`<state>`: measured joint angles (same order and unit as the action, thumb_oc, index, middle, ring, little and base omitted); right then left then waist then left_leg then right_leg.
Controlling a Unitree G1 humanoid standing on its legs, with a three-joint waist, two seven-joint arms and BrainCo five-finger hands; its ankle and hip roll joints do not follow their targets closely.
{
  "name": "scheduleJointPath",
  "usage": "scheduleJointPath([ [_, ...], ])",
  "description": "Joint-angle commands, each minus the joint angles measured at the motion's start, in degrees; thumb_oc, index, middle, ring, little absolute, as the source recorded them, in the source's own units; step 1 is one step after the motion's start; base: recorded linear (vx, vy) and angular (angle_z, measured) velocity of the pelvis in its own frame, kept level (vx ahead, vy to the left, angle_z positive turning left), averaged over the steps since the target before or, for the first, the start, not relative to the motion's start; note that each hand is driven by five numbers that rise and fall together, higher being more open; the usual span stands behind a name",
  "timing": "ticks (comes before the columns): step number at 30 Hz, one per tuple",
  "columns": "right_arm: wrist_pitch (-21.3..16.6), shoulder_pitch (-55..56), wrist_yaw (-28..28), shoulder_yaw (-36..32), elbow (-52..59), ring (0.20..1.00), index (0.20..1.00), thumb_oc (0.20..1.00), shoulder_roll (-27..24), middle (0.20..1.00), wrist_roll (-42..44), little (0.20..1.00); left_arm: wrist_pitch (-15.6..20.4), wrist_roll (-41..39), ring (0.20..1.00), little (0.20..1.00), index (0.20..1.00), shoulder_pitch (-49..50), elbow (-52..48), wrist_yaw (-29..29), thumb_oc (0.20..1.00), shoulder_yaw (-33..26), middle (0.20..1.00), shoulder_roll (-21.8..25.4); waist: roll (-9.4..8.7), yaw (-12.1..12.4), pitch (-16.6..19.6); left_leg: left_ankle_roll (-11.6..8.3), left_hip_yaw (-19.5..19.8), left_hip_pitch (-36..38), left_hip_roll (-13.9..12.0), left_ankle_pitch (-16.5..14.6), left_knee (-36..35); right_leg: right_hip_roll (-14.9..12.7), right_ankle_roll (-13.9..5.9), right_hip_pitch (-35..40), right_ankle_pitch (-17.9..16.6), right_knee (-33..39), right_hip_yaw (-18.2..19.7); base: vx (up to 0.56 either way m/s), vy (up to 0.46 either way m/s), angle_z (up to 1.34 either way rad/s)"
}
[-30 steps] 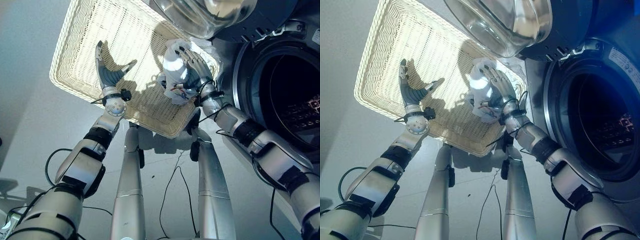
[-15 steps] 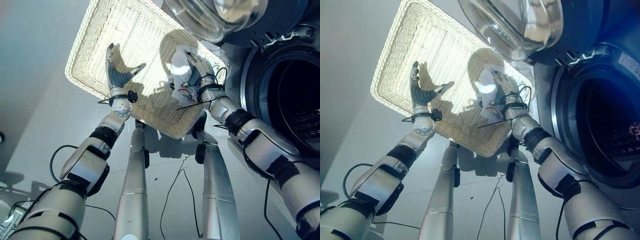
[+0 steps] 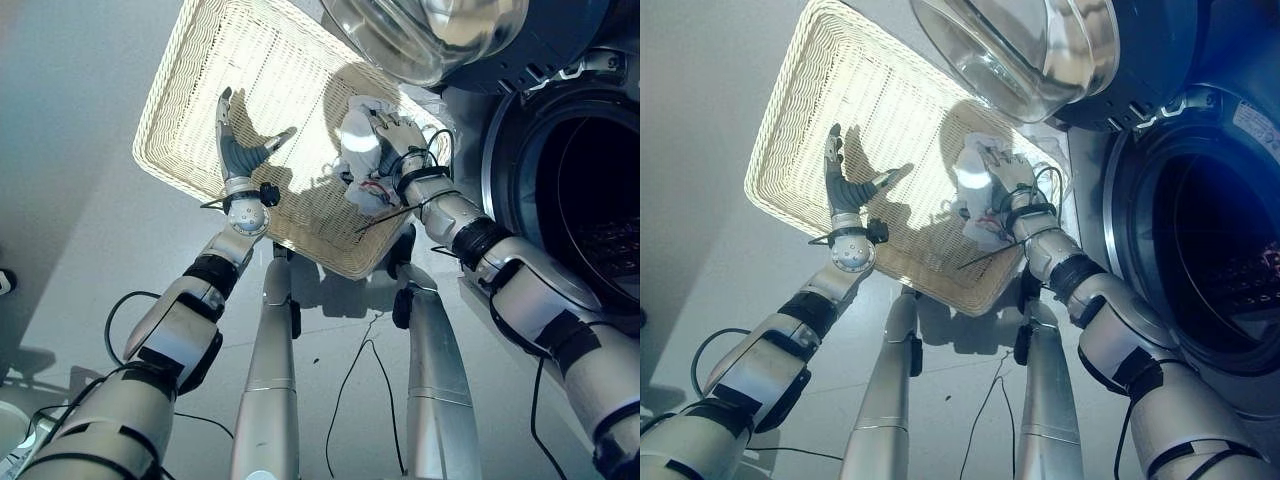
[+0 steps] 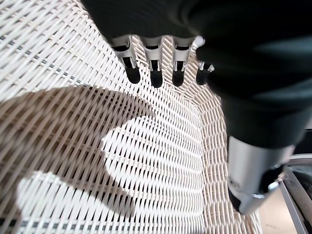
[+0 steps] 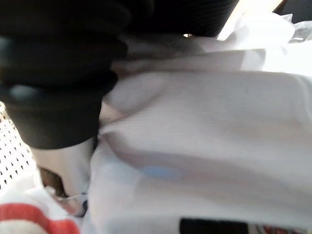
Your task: Put the clothes into the washing machine.
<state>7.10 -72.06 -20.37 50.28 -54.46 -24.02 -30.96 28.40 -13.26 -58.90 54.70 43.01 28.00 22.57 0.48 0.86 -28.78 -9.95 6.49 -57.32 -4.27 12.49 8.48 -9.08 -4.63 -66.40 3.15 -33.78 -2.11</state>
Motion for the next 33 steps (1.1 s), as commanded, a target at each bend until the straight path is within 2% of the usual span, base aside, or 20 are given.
scheduleJointPath([
  [1, 0.54, 8.33, 7.37, 4.46, -2.93, 1.000, 1.000, 1.000, -3.12, 1.000, -3.19, 1.000, 3.13, 0.65, 1.000, 1.000, 1.000, -1.92, -0.70, 2.39, 1.000, -4.01, 1.000, 0.09, 0.26, -0.83, -1.02, 4.58, -4.12, -2.75, 5.57, -2.59, 5.93, 4.76, -1.69, 4.00, -13.65, 17.80, -4.42, 0.00, 0.000, 0.00],
  [5, -0.04, 9.97, 7.38, 5.02, -1.98, 1.000, 1.000, 1.000, -4.24, 1.000, -5.62, 1.000, 3.33, 0.65, 1.000, 1.000, 1.000, -1.87, -0.43, 2.29, 1.000, -4.20, 1.000, 0.81, -0.28, -1.28, -1.02, 4.51, -4.21, -2.86, 5.32, -2.66, 6.17, 4.89, -1.77, 3.88, -13.69, 17.57, -4.14, 0.00, 0.000, 0.00],
  [6, -0.08, 10.29, 7.84, 5.23, -1.65, 0.416, 0.416, 0.416, -4.72, 0.416, -6.37, 0.416, 3.44, 0.49, 1.000, 1.000, 1.000, -1.81, -0.29, 2.21, 1.000, -4.25, 1.000, 1.09, -0.45, -1.43, -1.02, 4.49, -4.19, -2.81, 5.30, -2.64, 6.25, 4.91, -1.77, 3.96, -13.78, 17.67, -4.01, 0.00, 0.000, 0.00],
  [7, -0.11, 10.33, 7.90, 5.26, -1.66, 0.263, 0.263, 0.263, -4.75, 0.263, -6.53, 0.263, 3.45, 0.49, 1.000, 1.000, 1.000, -1.80, -0.27, 2.24, 1.000, -4.24, 1.000, 1.10, -0.47, -1.45, -1.02, 4.49, -4.18, -2.81, 5.30, -2.64, 6.27, 4.92, -1.77, 3.97, -13.80, 17.68, -3.98, 0.00, 0.000, 0.00],
  [8, -0.30, 10.52, 8.02, 5.27, -1.68, 0.200, 0.200, 0.200, -4.89, 0.200, -6.96, 0.200, 3.41, 0.50, 1.000, 1.000, 1.000, -1.78, -0.24, 2.25, 1.000, -4.26, 1.000, 1.16, -0.55, -1.54, -1.02, 4.47, -4.18, -2.82, 5.29, -2.65, 6.42, 4.93, -1.80, 3.97, -13.84, 17.63, -3.92, 0.00, 0.000, 0.00],
  [17, -1.25, 10.50, 6.55, 5.42, -3.45, 0.200, 0.200, 0.200, -5.17, 0.200, -8.09, 0.200, 4.04, 0.59, 1.000, 1.000, 1.000, -2.02, 0.87, 1.77, 1.000, -4.84, 1.000, 1.61, -0.54, -1.59, -1.02, 4.42, -4.00, -3.02, 5.18, -2.48, 6.59, 4.90, -1.81, 3.83, -14.11, 17.62, -3.76, 0.00, 0.000, 0.00],
  [27, -1.51, 8.68, 3.66, 4.27, -2.89, 0.200, 0.200, 0.200, -4.91, 0.200, -3.83, 0.200, 3.51, 0.93, 1.000, 1.000, 1.000, -2.63, 1.13, 2.18, 1.000, -5.04, 1.000, 1.16, -0.41, -1.53, -1.02, 4.50, -3.71, -2.96, 5.36, -2.43, 6.67, 4.86, -1.72, 3.94, -14.15, 17.67, -3.75, 0.00, 0.000, 0.00],
  [29, -1.52, 8.38, 2.98, 3.89, -2.42, 0.200, 0.200, 0.200, -4.67, 0.200, -0.39, 0.200, 3.30, 0.85, 1.000, 1.000, 1.000, -2.69, 1.13, 2.19, 1.000, -5.08, 1.000, 0.98, -0.30, -1.47, -1.02, 4.52, -3.72, -2.94, 5.41, -2.37, 6.62, 4.86, -1.67, 3.98, -14.17, 17.69, -3.80, 0.00, 0.000, 0.00],
  [32, -2.80, 8.67, 1.48, 1.77, -0.31, 0.200, 0.200, 0.200, -4.69, 0.200, 13.17, 0.200, 3.14, 0.88, 1.000, 1.000, 1.000, -2.46, 0.71, 2.32, 1.000, -5.09, 1.000, 0.98, -0.15, -1.49, -1.02, 4.48, -3.67, -3.18, 5.40, -2.26, 6.83, 4.78, -1.58, 3.71, -14.23, 17.41, -3.75, 0.00, 0.000, 0.00],
  [33, -3.16, 8.81, 1.32, 1.25, 0.10, 0.200, 0.200, 0.200, -4.64, 0.200, 15.10, 0.200, 3.04, 0.88, 1.000, 1.000, 1.000, -2.42, 0.57, 2.32, 1.000, -5.10, 1.000, 1.02, -0.15, -1.50, -1.02, 4.46, -3.65, -3.22, 5.41, -2.26, 6.88, 4.77, -1.57, 3.66, -14.24, 17.38, -3.73, 0.00, 0.000, 0.00],
])
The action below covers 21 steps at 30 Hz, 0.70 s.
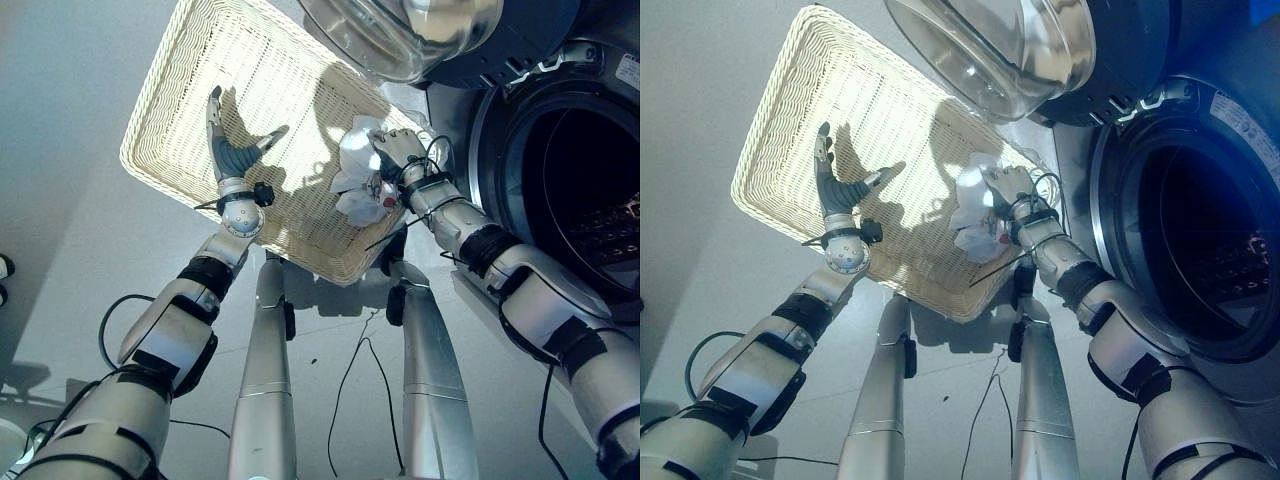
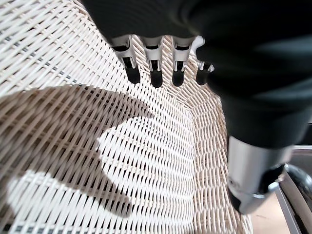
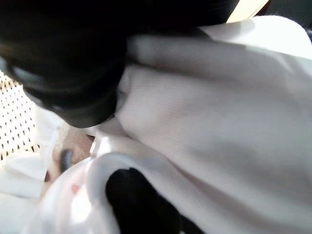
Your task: Put the clothes into the washing machine.
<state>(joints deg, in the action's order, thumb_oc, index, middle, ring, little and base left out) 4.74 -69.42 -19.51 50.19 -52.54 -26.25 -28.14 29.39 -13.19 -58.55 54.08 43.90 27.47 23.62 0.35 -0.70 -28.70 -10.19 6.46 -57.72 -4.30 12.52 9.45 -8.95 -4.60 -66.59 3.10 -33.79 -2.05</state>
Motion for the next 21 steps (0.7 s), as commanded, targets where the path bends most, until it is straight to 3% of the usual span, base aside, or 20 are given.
scheduleJointPath([
  [1, -1.29, 6.65, -0.17, -0.33, 0.11, 0.200, 0.200, 0.200, -2.30, 0.200, 18.07, 0.200, 1.93, 0.80, 1.000, 1.000, 1.000, -2.60, 0.83, 1.45, 1.000, -4.67, 1.000, 0.14, 0.00, 0.05, -1.09, 4.66, -3.59, -2.83, 5.45, -2.28, 5.83, 4.65, -1.56, 3.82, -14.14, 17.34, -3.77, 0.00, 0.000, 0.00],
  [5, -6.06, 9.72, -0.88, -8.63, 9.56, 0.200, 0.200, 0.200, -1.83, 0.200, 36.13, 0.200, 1.21, 1.32, 1.000, 1.000, 1.000, -1.20, -1.10, 1.55, 1.000, -5.88, 1.000, 0.87, -0.41, -0.32, -1.09, 4.52, -3.41, -2.72, 5.56, -2.43, 5.64, 4.92, -1.53, 3.74, -13.91, 17.28, -3.56, 0.00, 0.000, 0.00],
  [6, -9.26, 11.18, -0.46, -11.36, 13.19, 0.200, 0.200, 0.200, -1.64, 0.200, 41.34, 0.200, 0.73, 1.99, 1.000, 1.000, 1.000, -0.48, -2.13, 1.72, 1.000, -6.52, 1.000, 0.89, -0.65, -0.48, -1.09, 4.47, -3.39, -2.82, 5.57, -2.63, 5.87, 5.02, -1.54, 3.61, -13.76, 17.07, -3.51, 0.00, 0.000, 0.00],
  [9, -12.13, 13.19, 0.82, -14.84, 19.16, 0.200, 0.200, 0.200, -1.22, 0.200, 48.73, 0.200, -0.09, 2.60, 1.000, 1.000, 1.000, 0.38, -3.60, 2.26, 1.000, -6.94, 1.000, 1.06, -1.12, -0.80, -1.09, 4.36, -3.47, -2.97, 5.39, -2.80, 5.97, 5.16, -1.65, 3.34, -13.61, 16.79, -3.36, 0.00, 0.001, -0.01],
  [10, -15.93, 15.07, 4.99, -17.74, 22.76, 0.200, 0.200, 0.200, -0.31, 0.200, 57.70, 0.200, -0.51, 3.16, 1.000, 1.000, 1.000, 0.98, -4.28, 2.48, 1.000, -7.47, 1.000, 1.02, -1.49, -1.07, -1.09, 4.32, -3.49, -2.88, 5.28, -2.85, 5.90, 5.21, -1.74, 3.34, -13.57, 16.71, -3.36, 0.00, 0.002, -0.03],
  [11, -16.67, 15.49, 6.00, -18.30, 23.40, 0.200, 0.200, 0.200, -0.18, 0.200, 60.17, 0.200, -0.55, 3.27, 1.000, 1.000, 1.000, 1.17, -4.44, 2.51, 1.000, -7.56, 1.000, 1.00, -1.59, -1.08, -1.09, 4.30, -3.52, -2.79, 5.24, -2.88, 5.87, 5.21, -1.75, 3.40, -13.55, 16.71, -3.36, 0.00, 0.000, 0.00],
  [12, -19.32, 17.94, 13.61, -21.12, 26.03, 0.200, 0.200, 0.200, 1.13, 0.200, 70.29, 0.200, -0.84, 3.61, 1.000, 1.000, 1.000, 1.92, -5.06, 2.48, 1.000, -8.16, 1.000, 1.19, -2.01, -1.33, -1.09, 4.24, -3.56, -2.62, 5.11, -3.02, 5.89, 5.31, -1.81, 3.46, -13.49, 16.62, -3.30, 0.00, 0.000, 0.00],
  [14, -19.88, 18.87, 16.92, -22.09, 26.93, 0.200, 0.200, 0.200, 1.50, 0.200, 75.56, 0.200, -0.92, 3.49, 1.000, 1.000, 1.000, 2.02, -5.14, 2.39, 1.000, -8.24, 1.000, 1.35, -2.18, -1.41, -1.09, 4.26, -3.59, -2.38, 5.09, -3.08, 5.76, 5.30, -1.86, 3.62, -13.49, 16.66, -3.33, 0.00, 0.000, 0.00],
  [15, -20.99, 20.05, 23.38, -23.23, 27.53, 0.200, 0.200, 0.200, 1.62, 0.200, 84.61, 0.200, -0.89, 2.91, 1.000, 1.000, 1.000, 1.82, -4.81, 1.85, 1.000, -8.14, 1.000, 1.98, -2.43, -1.49, -1.09, 4.21, -3.60, -2.06, 4.96, -3.18, 5.60, 5.16, -1.97, 3.81, -13.50, 16.66, -3.41, 0.00, 0.000, 0.00],
  [17, -20.50, 20.88, 29.69, -24.50, 27.75, 0.200, 0.200, 0.200, 1.90, 0.200, 92.77, 0.200, -0.71, 2.42, 1.000, 1.000, 1.000, 1.65, -4.42, 1.18, 1.000, -8.26, 1.000, 2.54, -2.56, -1.57, -1.09, 4.15, -3.55, -1.86, 4.91, -3.38, 5.54, 5.06, -2.09, 3.98, -13.46, 16.77, -3.43, 0.00, 0.000, 0.00],
  [18, -20.50, 20.92, 30.27, -24.60, 27.59, 0.200, 0.200, 0.200, 1.89, 0.200, 93.33, 0.200, -0.65, 2.35, 1.000, 1.000, 1.000, 1.63, -4.35, 1.10, 1.000, -8.24, 1.000, 2.59, -2.57, -1.56, -1.09, 4.14, -3.55, -1.82, 4.90, -3.39, 5.52, 5.06, -2.11, 4.01, -13.46, 16.78, -3.43, 0.00, 0.000, 0.00],
  [20, -17.61, 21.54, 41.81, -26.74, 26.64, 0.200, 0.200, 0.200, 1.78, 0.200, 107.50, 0.200, 0.18, 1.46, 1.000, 1.000, 1.000, 1.51, -3.25, 0.02, 1.000, -8.30, 1.000, 3.71, -2.75, -1.55, -1.09, 4.00, -3.46, -1.29, 4.74, -3.69, 5.32, 5.04, -2.33, 4.49, -13.36, 16.89, -3.44, 0.00, 0.000, 0.00],
  [21, -17.61, 21.54, 41.81, -26.74, 26.64, 0.200, 0.200, 0.200, 1.78, 0.200, 107.50, 0.200, 0.18, 1.46, 1.000, 1.000, 1.000, 1.51, -3.25, 0.02, 1.000, -8.30, 1.000, 3.71, -2.75, -1.55, -1.09, 4.00, -3.46, -1.29, 4.74, -3.69, 5.32, 5.04, -2.33, 4.49, -13.36, 16.89, -3.44, 0.00, 0.000, 0.00],
])
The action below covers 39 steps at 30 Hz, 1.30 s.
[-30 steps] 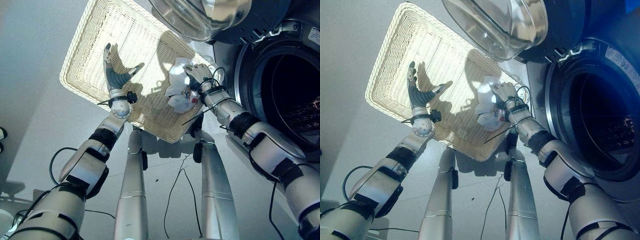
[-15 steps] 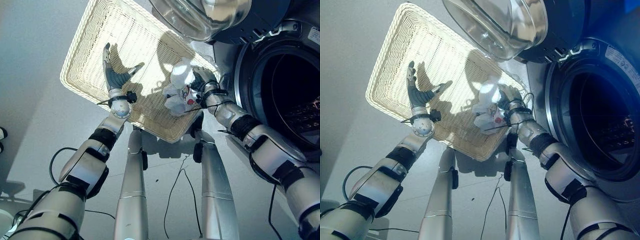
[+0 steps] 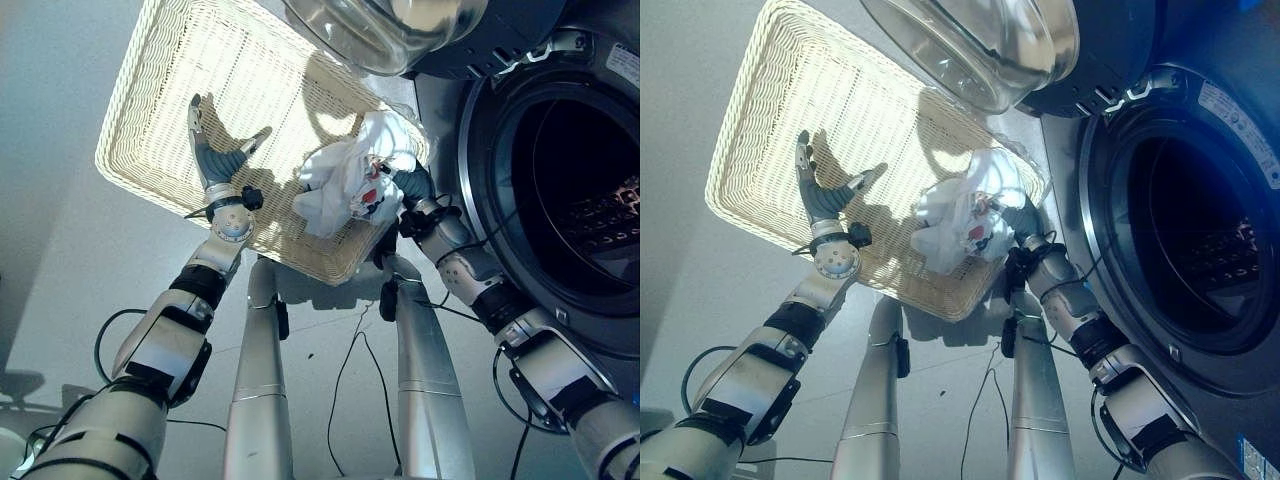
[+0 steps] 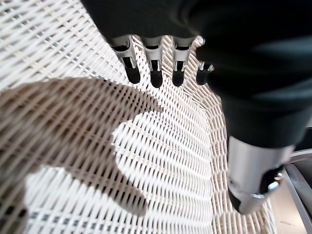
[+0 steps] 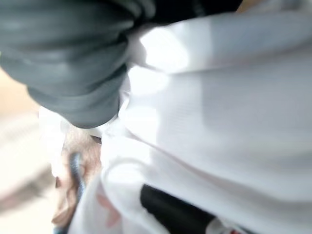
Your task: Put the clothes into the washing machine.
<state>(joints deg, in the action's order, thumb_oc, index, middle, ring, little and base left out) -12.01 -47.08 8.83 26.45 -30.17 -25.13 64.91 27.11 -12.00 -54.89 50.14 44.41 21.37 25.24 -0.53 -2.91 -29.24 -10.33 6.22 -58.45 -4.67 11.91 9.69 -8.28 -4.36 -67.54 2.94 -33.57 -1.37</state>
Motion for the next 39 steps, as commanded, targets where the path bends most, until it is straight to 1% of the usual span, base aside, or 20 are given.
scheduleJointPath([
  [1, -0.33, -0.78, 15.23, -3.51, 3.86, 0.200, 0.200, 0.200, 0.56, 0.200, 16.25, 0.200, 2.67, 0.12, 1.000, 1.000, 1.000, -2.11, 0.89, -0.66, 1.000, -2.22, 1.000, 2.30, -1.88, 0.66, -0.55, 4.12, -3.22, -0.43, 5.08, -3.17, 5.01, 4.38, -2.63, 5.57, -13.17, 16.72, -4.12, 0.00, 0.000, 0.00],
  [2, 0.99, -0.99, 19.33, -4.81, 2.56, 0.200, 0.200, 0.200, 0.20, 0.200, 21.42, 0.200, 3.24, -0.49, 1.000, 1.000, 1.000, -2.27, 1.63, -1.28, 1.000, -2.18, 1.000, 2.93, -1.90, 0.71, -0.55, 4.11, -3.17, 0.04, 4.98, -3.33, 4.51, 4.33, -2.80, 5.98, -13.18, 17.10, -4.19, 0.00, 0.000, 0.00],
  [3, 0.99, -0.99, 19.33, -4.81, 2.56, 0.200, 0.200, 0.200, 0.20, 0.200, 21.42, 0.200, 3.24, -0.49, 1.000, 1.000, 1.000, -2.27, 1.63, -1.28, 1.000, -2.18, 1.000, 2.93, -1.90, 0.71, -0.55, 4.11, -3.17, 0.04, 4.98, -3.33, 4.51, 4.33, -2.80, 5.98, -13.18, 17.10, -4.19, 0.00, 0.000, 0.00],
  [5, 2.10, -1.51, 23.82, -6.53, -0.22, 0.200, 0.200, 0.200, -0.94, 0.200, 26.86, 0.200, 4.10, -1.02, 1.000, 1.000, 1.000, -2.35, 2.41, -1.92, 1.000, -2.06, 1.000, 3.59, -1.91, 0.73, -0.55, 4.01, -3.17, 0.24, 4.89, -3.52, 4.21, 4.17, -2.97, 6.27, -13.28, 17.59, -4.33, 0.00, -0.010, -0.02],
  [6, 2.17, -1.54, 24.22, -6.65, -0.52, 0.200, 0.200, 0.200, -1.05, 0.200, 27.18, 0.200, 4.17, -1.08, 1.000, 1.000, 1.000, -2.35, 2.46, -1.99, 1.000, -2.04, 1.000, 3.63, -1.90, 0.75, -0.55, 4.00, -3.16, 0.24, 4.88, -3.53, 4.22, 4.16, -2.99, 6.27, -13.30, 17.59, -4.34, 0.00, 0.000, 0.00],
  [8, 2.26, -1.86, 27.70, -8.66, -3.37, 0.200, 0.200, 0.200, -2.29, 0.200, 33.37, 0.200, 5.21, -2.02, 1.000, 1.000, 1.000, -2.12, 3.00, -2.92, 1.000, -2.03, 1.000, 4.48, -1.88, 0.80, -0.55, 3.83, -3.23, 0.39, 4.73, -3.69, 4.07, 4.03, -3.16, 6.60, -13.30, 17.96, -4.53, 0.00, 0.000, 0.00],
  [11, 2.32, -1.62, 31.06, -11.03, -7.05, 0.200, 0.200, 0.200, -3.11, 0.200, 39.15, 0.200, 6.39, -2.52, 1.000, 1.000, 1.000, -1.92, 4.06, -3.75, 1.000, -2.15, 1.000, 4.88, -1.87, 0.65, -0.55, 3.77, -3.38, 0.56, 4.61, -3.90, 4.06, 3.93, -3.35, 6.89, -13.40, 18.25, -4.58, 0.00, 0.000, 0.00],
  [15, 1.78, -1.86, 33.78, -13.51, -10.29, 0.200, 0.200, 0.200, -4.27, 0.200, 42.58, 0.200, 6.93, -3.21, 1.000, 1.000, 1.000, -2.01, 4.65, -4.15, 1.000, -2.09, 1.000, 5.47, -1.87, 0.51, -0.55, 3.71, -3.45, 0.55, 4.36, -4.12, 4.09, 3.80, -3.51, 7.04, -13.55, 18.61, -4.57, 0.00, 0.000, 0.00],
  [19, 1.05, -1.75, 34.23, -16.47, -13.69, 0.200, 0.200, 0.200, -5.69, 0.200, 44.37, 0.200, 7.98, -3.99, 1.000, 1.000, 1.000, -1.90, 5.84, -5.33, 1.000, -2.53, 1.000, 6.39, -2.10, 0.29, -0.55, 3.64, -3.56, 0.52, 4.11, -4.32, 4.43, 3.83, -3.62, 7.17, -13.60, 18.65, -4.52, 0.00, 0.000, 0.00],
  [20, 0.55, -1.92, 33.24, -17.43, -14.45, 0.200, 0.200, 0.200, -6.05, 0.200, 45.00, 0.200, 8.05, -3.98, 1.000, 1.000, 1.000, -2.18, 5.95, -5.56, 1.000, -2.79, 1.000, 6.67, -2.19, 0.13, -0.55, 3.64, -3.62, 0.01, 4.11, -3.78, 4.30, 3.71, -3.61, 6.75, -14.20, 18.97, -4.52, 0.00, 0.000, 0.00],
  [21, 0.58, -1.64, 33.09, -17.51, -14.62, 0.200, 0.200, 0.200, -6.03, 0.200, 44.95, 0.200, 8.11, -4.03, 1.000, 1.000, 1.000, -1.90, 6.04, -5.65, 1.000, -2.75, 1.000, 6.61, -2.18, 0.21, -0.55, 3.61, -3.60, 0.57, 4.02, -4.32, 4.39, 3.78, -3.70, 7.28, -13.71, 18.82, -4.51, 0.01, -0.011, -0.03],
  [23, 0.29, -1.31, 30.15, -19.42, -17.39, 0.200, 0.200, 0.200, -7.00, 0.200, 44.38, 0.200, 8.49, -4.32, 1.000, 1.000, 1.000, -1.59, 6.47, -6.21, 1.000, -3.14, 1.000, 6.93, -2.25, 0.11, -0.55, 3.61, -3.61, 0.77, 3.90, -4.59, 4.65, 3.70, -3.80, 7.48, -13.76, 18.76, -4.48, 0.00, 0.000, 0.00],
  [24, 0.08, -1.62, 28.69, -20.50, -18.86, 0.200, 0.200, 0.200, -7.29, 0.200, 43.93, 0.200, 8.70, -4.51, 1.000, 1.000, 1.000, -2.01, 6.68, -6.19, 1.000, -3.20, 1.000, 7.11, -2.27, -0.07, -0.55, 3.63, -3.61, 0.01, 3.91, -4.00, 4.54, 3.64, -3.77, 6.81, -14.41, 18.98, -4.40, 0.00, 0.000, 0.00],
  [25, 0.42, -1.28, 27.91, -20.98, -19.96, 0.200, 0.200, 0.200, -7.49, 0.200, 43.57, 0.200, 8.83, -4.56, 1.000, 1.000, 1.000, -1.72, 6.91, -6.41, 1.000, -3.34, 1.000, 7.12, -2.28, -0.03, -0.55, 3.58, -3.62, 0.60, 3.77, -4.56, 4.66, 3.72, -3.87, 7.36, -13.93, 18.83, -4.37, 0.00, 0.000, 0.00],
  [26, 0.60, -1.15, 26.88, -21.94, -21.91, 0.200, 0.200, 0.200, -8.00, 0.200, 43.56, 0.200, 9.33, -4.78, 1.000, 1.000, 1.000, -1.90, 7.39, -6.78, 1.000, -3.66, 1.000, 7.36, -2.31, -0.16, -0.55, 3.59, -3.68, 0.11, 3.80, -4.03, 4.57, 3.66, -3.78, 6.96, -14.49, 19.11, -4.29, 0.00, 0.000, 0.00],
  [27, 0.72, -0.55, 24.92, -22.80, -24.03, 0.200, 0.200, 0.200, -8.10, 0.200, 42.62, 0.200, 9.74, -4.87, 1.000, 1.000, 1.000, -1.60, 7.93, -7.02, 1.000, -3.63, 1.000, 7.26, -2.26, -0.12, -0.55, 3.57, -3.75, 0.86, 3.64, -4.62, 4.53, 3.73, -3.92, 7.66, -14.03, 19.07, -4.27, 0.00, 0.000, 0.00],
  [30, 0.18, -0.13, 22.51, -24.14, -26.79, 0.200, 0.200, 0.200, -8.41, 0.200, 43.22, 0.200, 10.34, -4.87, 1.000, 1.000, 1.000, -1.63, 8.24, -6.79, 1.000, -3.73, 1.000, 7.15, -2.14, -0.20, -0.55, 3.67, -3.83, 0.35, 3.67, -4.07, 4.31, 3.72, -3.78, 7.11, -14.62, 19.33, -4.13, 0.00, 0.000, 0.00],
  [35, -3.94, 1.93, 13.13, -27.06, -30.92, 0.200, 0.200, 0.200, -8.51, 0.200, 43.20, 0.200, 10.88, -4.49, 1.000, 1.000, 1.000, -0.63, 8.52, -5.89, 1.000, -3.68, 1.000, 6.71, -1.99, -0.33, -0.55, 3.70, -3.96, 0.93, 3.46, -4.77, 4.45, 3.85, -3.82, 7.62, -14.26, 19.26, -3.86, 0.00, 0.004, -0.02],
  [37, -5.96, 1.34, 8.01, -27.99, -32.08, 0.200, 0.200, 0.200, -8.88, 0.200, 41.08, 0.200, 10.37, -4.01, 1.000, 1.000, 1.000, -1.11, 7.90, -4.98, 1.000, -3.44, 1.000, 6.20, -1.73, -0.41, -0.55, 3.81, -4.11, 0.05, 3.63, -4.15, 4.44, 3.67, -3.77, 6.76, -14.99, 19.45, -3.79, 0.00, 0.013, -0.07],
  [39, -8.40, 1.15, 2.31, -27.86, -32.92, 0.200, 0.200, 0.200, -9.23, 0.200, 39.18, 0.200, 9.97, -4.02, 1.000, 1.000, 1.000, -0.97, 7.58, -4.38, 1.000, -2.88, 1.000, 5.91, -1.54, -0.22, -0.55, 3.78, -3.99, 0.75, 3.59, -4.87, 4.53, 3.71, -3.82, 7.43, -14.41, 19.44, -3.74, 0.00, 0.006, -0.04],
])
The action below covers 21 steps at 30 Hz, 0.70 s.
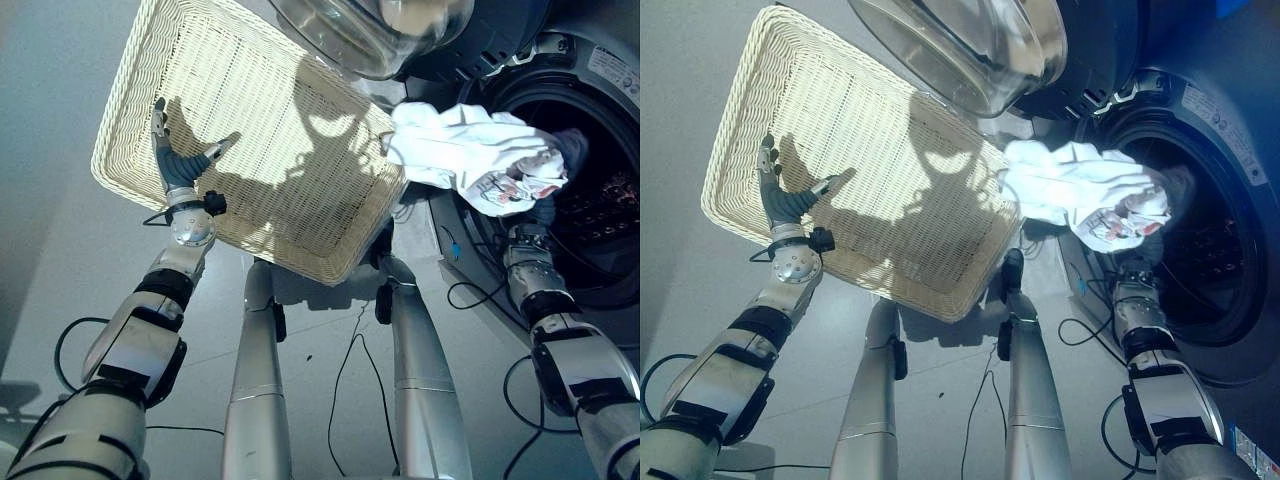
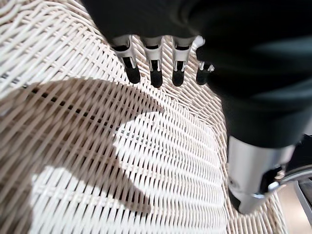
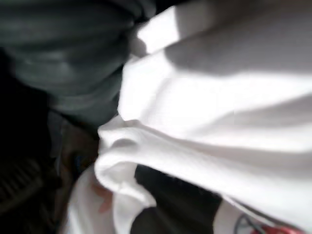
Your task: Put the clothes into the washing machine.
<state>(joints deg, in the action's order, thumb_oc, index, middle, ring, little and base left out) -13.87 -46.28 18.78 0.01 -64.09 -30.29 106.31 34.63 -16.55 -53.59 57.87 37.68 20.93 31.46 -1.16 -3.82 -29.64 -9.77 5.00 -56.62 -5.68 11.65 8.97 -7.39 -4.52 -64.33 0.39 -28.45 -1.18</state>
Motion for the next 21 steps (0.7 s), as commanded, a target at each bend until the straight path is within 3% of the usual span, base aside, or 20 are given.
scheduleJointPath([
  [1, -8.31, -0.64, -11.98, -1.81, 0.91, 0.200, 0.200, 0.200, -4.43, 0.200, -3.83, 0.200, 2.18, 0.61, 1.000, 1.000, 1.000, -2.80, -0.29, 2.83, 1.000, -2.12, 1.000, -0.43, -0.84, 0.71, -0.16, 3.23, -2.82, -1.67, 4.65, -4.01, 5.05, 2.74, -3.61, 3.69, -12.45, 14.51, -4.00, 0.00, -0.006, -0.04],
  [2, -11.75, -1.74, -19.39, -2.09, 0.34, 0.200, 0.200, 0.200, -5.80, 0.200, -5.45, 0.200, 1.91, 0.52, 1.000, 1.000, 1.000, -2.80, -0.56, 3.01, 1.000, -1.74, 1.000, -0.26, -0.88, 0.85, -0.16, 3.12, -2.78, -1.61, 4.61, -4.07, 5.15, 2.68, -3.66, 3.77, -12.40, 14.45, -4.10, 0.00, -0.010, -0.04],
  [3, -13.27, -2.25, -22.80, -2.02, 0.15, 0.200, 0.200, 0.200, -6.56, 0.200, -5.77, 0.200, 1.83, 0.40, 1.000, 1.000, 1.000, -2.56, -0.59, 2.96, 1.000, -1.52, 1.000, -0.21, -0.84, 1.00, -0.16, 3.01, -2.73, -1.04, 4.48, -4.66, 5.32, 2.75, -3.78, 4.36, -11.87, 14.31, -4.13, 0.00, -0.022, -0.03],
  [5, -21.21, -4.50, -35.50, -2.66, -0.16, 0.200, 0.200, 0.200, -10.43, 0.200, -10.67, 0.200, 1.72, 1.10, 1.000, 1.000, 1.000, -1.20, -2.05, 4.50, 1.000, -0.16, 1.000, -0.16, -1.00, 1.22, -0.16, 2.99, -2.39, -0.99, 4.38, -5.22, 5.82, 2.81, -3.83, 4.76, -11.66, 14.15, -4.29, 0.00, -0.053, -0.02],
  [6, -22.53, -5.13, -37.27, -2.62, 0.05, 0.200, 0.200, 0.200, -11.10, 0.200, -11.05, 0.200, 1.56, 1.22, 1.000, 1.000, 1.000, -1.30, -2.54, 4.86, 1.000, 0.07, 1.000, 0.01, -1.08, 1.19, -0.16, 3.06, -2.30, -1.66, 4.54, -4.70, 5.82, 2.76, -3.73, 4.19, -12.25, 14.37, -4.28, 0.00, -0.086, 0.00],
  [7, -28.54, -6.65, -44.52, -2.06, 1.17, 0.200, 0.200, 0.200, -13.25, 0.200, -14.05, 0.200, 1.17, 1.75, 1.000, 1.000, 1.000, 0.07, -4.14, 6.44, 1.000, 1.14, 1.000, 0.12, -1.34, 1.40, -0.16, 3.15, -1.84, -1.18, 4.49, -5.61, 6.00, 2.97, -3.87, 4.94, -11.78, 14.56, -4.42, -0.02, -0.060, 0.00],
  [8, -29.67, -7.52, -46.29, -2.22, 1.59, 0.200, 0.200, 0.200, -13.97, 0.200, -15.37, 0.200, 1.13, 1.94, 1.000, 1.000, 1.000, -0.01, -4.45, 6.66, 1.000, 1.18, 1.000, 0.33, -1.48, 1.34, -0.16, 3.19, -1.78, -1.82, 4.58, -5.01, 5.84, 2.88, -3.80, 4.40, -12.39, 14.84, -4.46, -0.01, -0.078, 0.00],
  [9, -32.47, -9.26, -53.37, -1.32, 3.18, 0.200, 0.200, 0.200, -16.61, 0.200, -19.77, 0.200, 0.38, 1.72, 1.000, 1.000, 1.000, 0.92, -5.96, 6.58, 1.000, 1.15, 1.000, 1.35, -1.88, 1.55, -0.16, 3.09, -1.40, -0.91, 4.33, -5.80, 5.74, 3.14, -3.95, 5.38, -11.89, 15.06, -4.59, -0.03, -0.048, 0.00],
  [10, -33.87, -9.89, -55.45, -1.11, 3.60, 0.200, 0.200, 0.200, -17.95, 0.200, -21.44, 0.200, 0.19, 1.45, 1.000, 1.000, 1.000, 1.14, -6.44, 6.34, 1.000, 1.12, 1.000, 1.96, -2.15, 1.56, -0.16, 3.05, -1.28, -0.80, 4.26, -5.81, 5.63, 3.20, -3.98, 5.58, -11.95, 15.24, -4.63, -0.01, -0.045, 0.00],
  [11, -34.07, -10.27, -57.21, -1.16, 3.89, 0.200, 0.200, 0.200, -18.58, 0.200, -23.49, 0.200, 0.11, 1.25, 1.000, 1.000, 1.000, 1.22, -6.53, 6.12, 1.000, 0.98, 1.000, 2.32, -2.25, 1.47, -0.16, 3.05, -1.24, -0.69, 4.20, -5.81, 5.53, 3.25, -3.99, 5.72, -12.00, 15.37, -4.63, -0.04, -0.023, -0.02],
  [12, -34.99, -11.35, -63.71, -1.38, 5.54, 0.200, 0.200, 0.200, -21.56, 0.200, -30.06, 0.200, 0.17, 0.18, 1.000, 1.000, 1.000, 1.04, -6.56, 5.01, 1.000, 0.58, 1.000, 3.97, -2.91, 1.02, -0.16, 3.10, -1.03, -0.91, 4.21, -5.13, 5.12, 3.25, -3.93, 5.62, -12.74, 15.98, -4.64, 0.00, 0.000, 0.00],
  [15, -34.11, -11.25, -67.61, -2.09, 6.61, 0.200, 0.200, 0.200, -25.09, 0.200, -34.17, 0.200, 0.19, -0.68, 1.000, 1.000, 1.000, 1.73, -6.36, 3.25, 1.000, -0.41, 1.000, 5.61, -3.74, 0.72, -0.16, 3.07, -0.82, 0.32, 3.79, -5.54, 4.68, 3.62, -3.96, 6.97, -12.18, 16.22, -4.56, -0.02, -0.001, -0.05],
  [18, -32.46, -10.83, -67.41, -2.70, 5.20, 0.231, 0.231, 0.231, -27.74, 0.231, -32.98, 0.231, -0.16, -1.68, 1.000, 1.000, 1.000, 0.75, -5.18, 1.23, 1.000, -0.58, 1.000, 7.28, -4.36, 0.53, -0.16, 3.31, -0.51, 0.75, 3.90, -5.53, 4.48, 3.71, -3.83, 7.43, -12.16, 16.46, -4.47, 0.00, 0.000, 0.00],
  [21, -30.39, -11.95, -65.18, -2.76, 1.30, 0.200, 0.200, 0.200, -29.73, 0.200, -31.48, 0.200, 0.06, -2.34, 1.000, 1.000, 1.000, -1.30, -3.26, -0.58, 1.000, -0.32, 1.000, 8.27, -4.43, 0.59, -0.16, 3.44, -0.34, 0.02, 4.25, -4.70, 4.41, 3.50, -3.65, 6.79, -12.69, 16.51, -4.46, 0.00, 0.000, 0.00],
])
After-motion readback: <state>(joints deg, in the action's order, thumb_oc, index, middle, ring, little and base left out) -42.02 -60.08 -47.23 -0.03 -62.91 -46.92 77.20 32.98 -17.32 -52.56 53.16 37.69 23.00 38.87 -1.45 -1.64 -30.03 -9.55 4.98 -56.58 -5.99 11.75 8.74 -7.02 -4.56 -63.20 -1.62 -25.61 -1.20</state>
